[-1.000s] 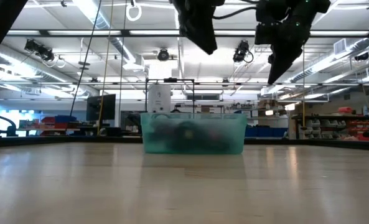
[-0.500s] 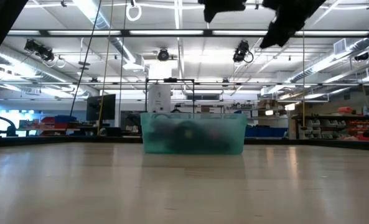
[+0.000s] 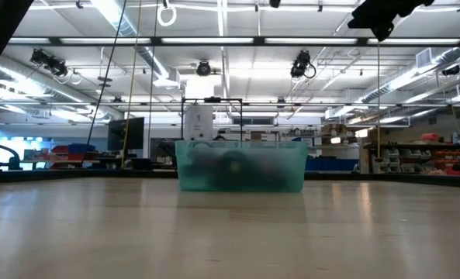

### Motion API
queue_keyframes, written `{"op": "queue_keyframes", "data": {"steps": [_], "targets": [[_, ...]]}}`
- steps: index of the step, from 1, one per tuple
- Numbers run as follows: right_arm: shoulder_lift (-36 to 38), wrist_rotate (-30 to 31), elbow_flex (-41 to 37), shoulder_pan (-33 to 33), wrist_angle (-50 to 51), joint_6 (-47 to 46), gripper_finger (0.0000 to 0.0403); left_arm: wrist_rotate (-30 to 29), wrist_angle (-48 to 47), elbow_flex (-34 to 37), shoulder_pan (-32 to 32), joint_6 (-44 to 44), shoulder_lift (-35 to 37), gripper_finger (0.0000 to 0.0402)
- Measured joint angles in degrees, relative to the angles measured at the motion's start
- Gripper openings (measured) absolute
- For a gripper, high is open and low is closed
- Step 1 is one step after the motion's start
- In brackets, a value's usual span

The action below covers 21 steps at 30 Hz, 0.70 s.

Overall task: Pick and place USB-C Cables
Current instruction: Return to Home Position

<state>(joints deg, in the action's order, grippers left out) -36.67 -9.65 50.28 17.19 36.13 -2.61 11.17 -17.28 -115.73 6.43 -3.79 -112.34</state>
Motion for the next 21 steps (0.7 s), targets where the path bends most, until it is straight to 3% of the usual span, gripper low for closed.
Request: {"op": "queue_keyframes", "data": {"steps": [4,13,21], "targets": [[2.5,-0.1,-2.4,0.0,-4.2,-0.4,0.0130,-0.9,-7.1,0.0,0.6,-0.2,2.5,0.0116],[6.3,-2.4,-5.5,0.0,-15.4,1.4,0.0130,-7.8,-11.7,0.0,-1.6,-0.9,9.3,0.0116],[12.0,-2.2,-8.6,0.0,-18.5,0.9,0.0130,-19.7,-24.0,0.0,-8.0,0.0,17.9,0.0116]]}}
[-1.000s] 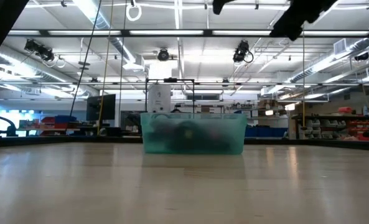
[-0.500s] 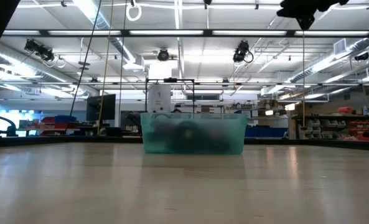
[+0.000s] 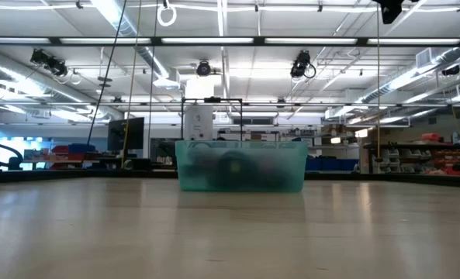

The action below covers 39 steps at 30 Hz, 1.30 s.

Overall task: Pick and place USB-C Cables
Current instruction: Return to Home Position

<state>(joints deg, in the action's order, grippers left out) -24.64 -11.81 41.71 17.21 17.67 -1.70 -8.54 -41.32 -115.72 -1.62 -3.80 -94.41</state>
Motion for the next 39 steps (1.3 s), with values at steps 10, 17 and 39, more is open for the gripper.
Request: {"op": "queue_keyframes", "data": {"steps": [10,17,39], "targets": [[1.0,-1.7,0.0,0.0,-0.9,-2.9,0.0130,-11.4,-15.7,-0.1,-6.9,1.6,12.7,0.0116],[1.0,-1.8,0.0,0.0,-1.3,-3.7,0.0130,-11.4,-8.9,18.6,-9.4,2.0,23.5,0.0116],[-1.3,-1.9,-5.2,0.0,-0.2,-2.3,0.0130,-3.3,54.4,97.6,0.4,7.7,67.1,0.0116]]}}
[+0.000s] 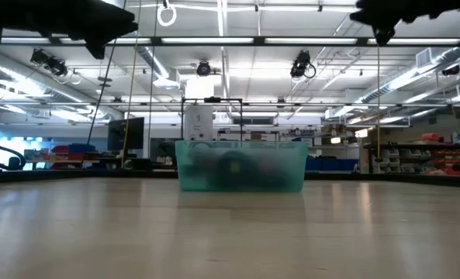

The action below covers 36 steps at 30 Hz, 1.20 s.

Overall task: Pick and place USB-C Cables
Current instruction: Return to Home Position

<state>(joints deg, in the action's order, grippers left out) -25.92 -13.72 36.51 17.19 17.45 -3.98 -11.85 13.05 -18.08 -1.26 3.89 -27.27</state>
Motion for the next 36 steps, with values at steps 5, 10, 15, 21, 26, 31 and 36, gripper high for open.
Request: {"op": "queue_keyframes", "data": {"steps": [5,10,15,21,26,31,36], "targets": [[-2.1,-0.2,-5.3,0.0,-6.6,0.1,0.0130,2.0,-1.7,1.0,0.5,0.0,0.0,0.0116],[-2.8,-4.7,-8.0,0.0,-8.7,0.3,0.0130,4.2,-5.6,1.0,0.4,0.5,0.0,0.0116],[-1.4,-10.1,-10.2,0.0,-11.6,0.5,0.0130,4.4,-8.2,1.2,0.3,1.5,0.0,0.0116],[1.7,-11.1,-17.3,-0.6,-21.0,-2.3,0.0130,4.2,0.8,8.7,0.0,1.5,0.0,0.0116],[2.9,-5.4,-22.2,-0.7,-24.5,-7.2,0.0130,3.2,13.0,16.2,0.1,1.8,0.0,0.0116],[3.5,1.1,-27.4,-2.1,-26.9,-7.4,0.0130,-1.4,13.0,17.6,0.1,4.7,0.0,0.0116],[3.7,3.2,-32.4,-4.7,-32.9,-7.3,0.0130,-1.4,12.8,17.6,0.1,5.0,0.0,0.0116]]}}
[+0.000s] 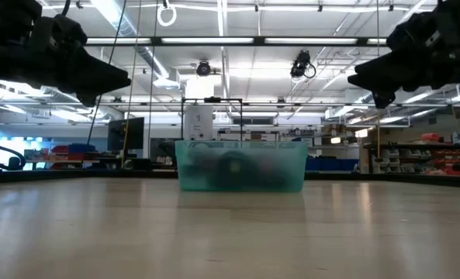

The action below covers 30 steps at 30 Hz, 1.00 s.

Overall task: Pick and place USB-C Cables
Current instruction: Return to Home Position

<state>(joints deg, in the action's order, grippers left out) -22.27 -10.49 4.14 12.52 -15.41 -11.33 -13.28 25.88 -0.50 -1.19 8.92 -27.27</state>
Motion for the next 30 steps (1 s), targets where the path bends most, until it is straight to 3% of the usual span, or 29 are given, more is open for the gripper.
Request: {"op": "queue_keyframes", "data": {"steps": [5,20,30], "targets": [[1.7,2.5,-3.0,-2.6,-4.9,0.0,0.0130,0.0,-1.6,0.0,0.0,0.0,0.0,0.0116],[6.4,3.3,-3.1,-3.4,4.4,5.1,0.0130,0.0,-4.8,0.1,0.0,0.5,-0.1,0.0117],[6.5,3.1,-3.1,-3.4,3.6,4.9,0.0130,0.0,-4.8,0.1,0.0,0.4,-0.1,0.0117]]}}
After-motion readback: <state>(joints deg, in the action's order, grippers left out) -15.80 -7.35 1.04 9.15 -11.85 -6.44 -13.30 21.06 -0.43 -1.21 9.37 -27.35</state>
